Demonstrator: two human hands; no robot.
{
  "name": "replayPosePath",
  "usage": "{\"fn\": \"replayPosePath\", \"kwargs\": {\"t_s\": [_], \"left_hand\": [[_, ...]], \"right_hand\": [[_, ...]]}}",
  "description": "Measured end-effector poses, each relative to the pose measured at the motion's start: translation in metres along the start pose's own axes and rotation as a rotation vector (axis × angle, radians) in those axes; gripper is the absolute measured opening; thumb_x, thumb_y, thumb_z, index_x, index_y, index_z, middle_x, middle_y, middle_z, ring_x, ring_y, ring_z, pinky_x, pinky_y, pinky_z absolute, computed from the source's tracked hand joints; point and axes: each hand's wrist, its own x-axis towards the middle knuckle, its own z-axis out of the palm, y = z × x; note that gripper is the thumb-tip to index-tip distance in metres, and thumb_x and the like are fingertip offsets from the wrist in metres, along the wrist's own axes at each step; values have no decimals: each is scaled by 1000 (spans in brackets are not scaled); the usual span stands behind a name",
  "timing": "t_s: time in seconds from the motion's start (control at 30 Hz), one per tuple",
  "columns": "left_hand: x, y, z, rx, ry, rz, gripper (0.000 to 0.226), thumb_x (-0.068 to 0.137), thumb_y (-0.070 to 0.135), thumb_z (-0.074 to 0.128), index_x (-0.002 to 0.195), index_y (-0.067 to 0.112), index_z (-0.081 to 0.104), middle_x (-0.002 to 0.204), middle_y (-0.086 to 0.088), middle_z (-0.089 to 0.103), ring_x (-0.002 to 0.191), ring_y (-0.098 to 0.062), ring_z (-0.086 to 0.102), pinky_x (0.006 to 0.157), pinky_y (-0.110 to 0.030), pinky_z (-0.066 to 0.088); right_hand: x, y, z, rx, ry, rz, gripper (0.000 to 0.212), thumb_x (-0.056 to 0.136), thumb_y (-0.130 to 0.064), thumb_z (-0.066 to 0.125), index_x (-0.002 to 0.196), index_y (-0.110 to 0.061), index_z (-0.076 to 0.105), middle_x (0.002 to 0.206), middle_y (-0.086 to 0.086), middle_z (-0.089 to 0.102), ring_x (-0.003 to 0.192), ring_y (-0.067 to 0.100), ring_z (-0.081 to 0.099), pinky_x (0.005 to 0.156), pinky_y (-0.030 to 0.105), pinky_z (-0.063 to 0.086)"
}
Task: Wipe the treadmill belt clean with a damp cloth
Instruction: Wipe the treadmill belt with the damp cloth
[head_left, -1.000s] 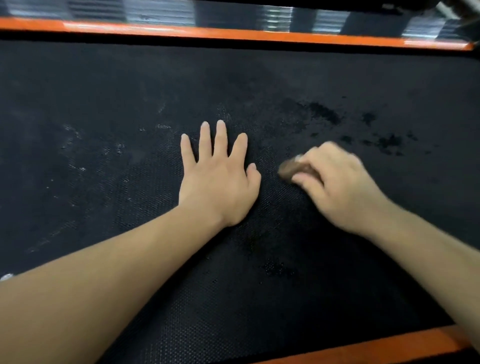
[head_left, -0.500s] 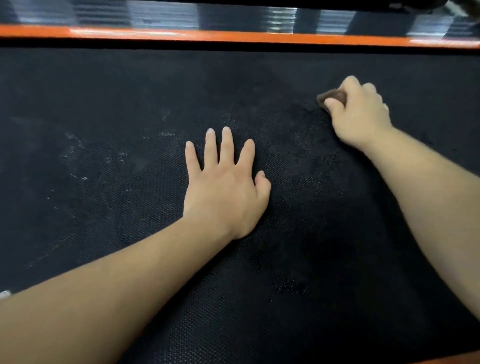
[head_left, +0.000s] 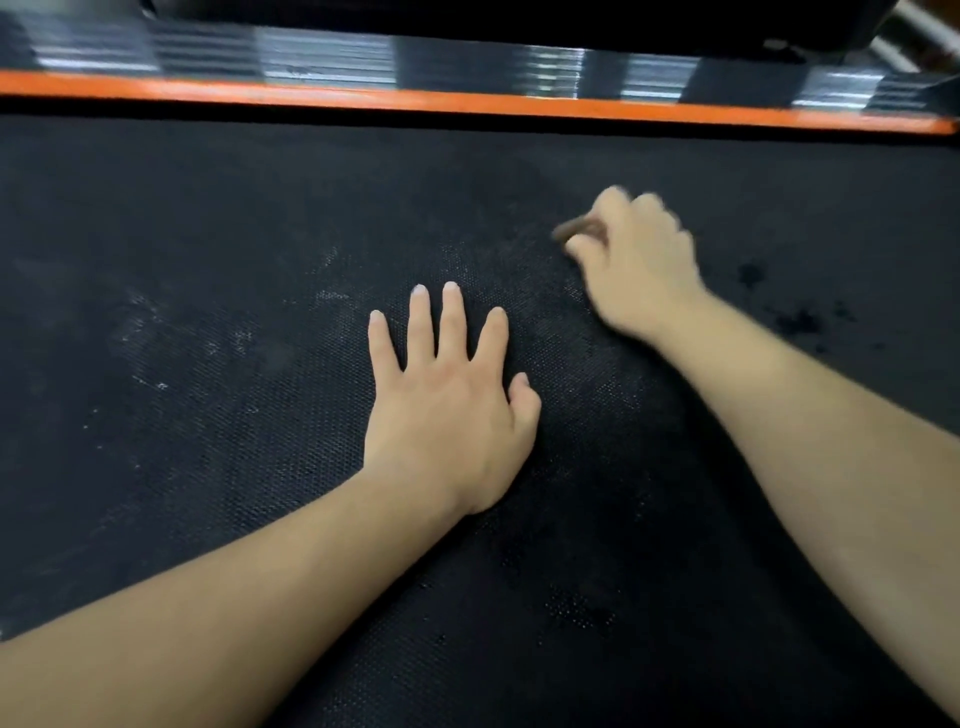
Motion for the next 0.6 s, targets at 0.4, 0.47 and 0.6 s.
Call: {"fn": "replayPosePath", "kwargs": {"t_s": [0.4,0.47,0.6], "left_hand": [[1,-2,1,-3,4,19,71,97,58,8,161,27,8,169,-16,-1,154,-38,-11,120,-64,-4],[1,-2,-1,3,-6,24,72,97,64,5,161,30,3,169,-16,-4,153,-39,-14,119,-64,-6],[1,-1,-2,18,-23,36,74,96,70,4,161,33,-2,168,-15,-9,153,-38,-19,119,-64,-7]], "right_hand": [[36,-4,9,-28,-38,-59,33,98,-43,53,118,-17,51,120,20,52,110,42,53,94,51,44],[16,-17,13,96,-81,-234,28,97,-42,55,111,-18,53,111,13,54,103,36,54,91,50,45],[65,8,8,45,-63,-97,31,98,-45,53,115,-19,52,117,16,55,111,40,54,95,49,43]]}}
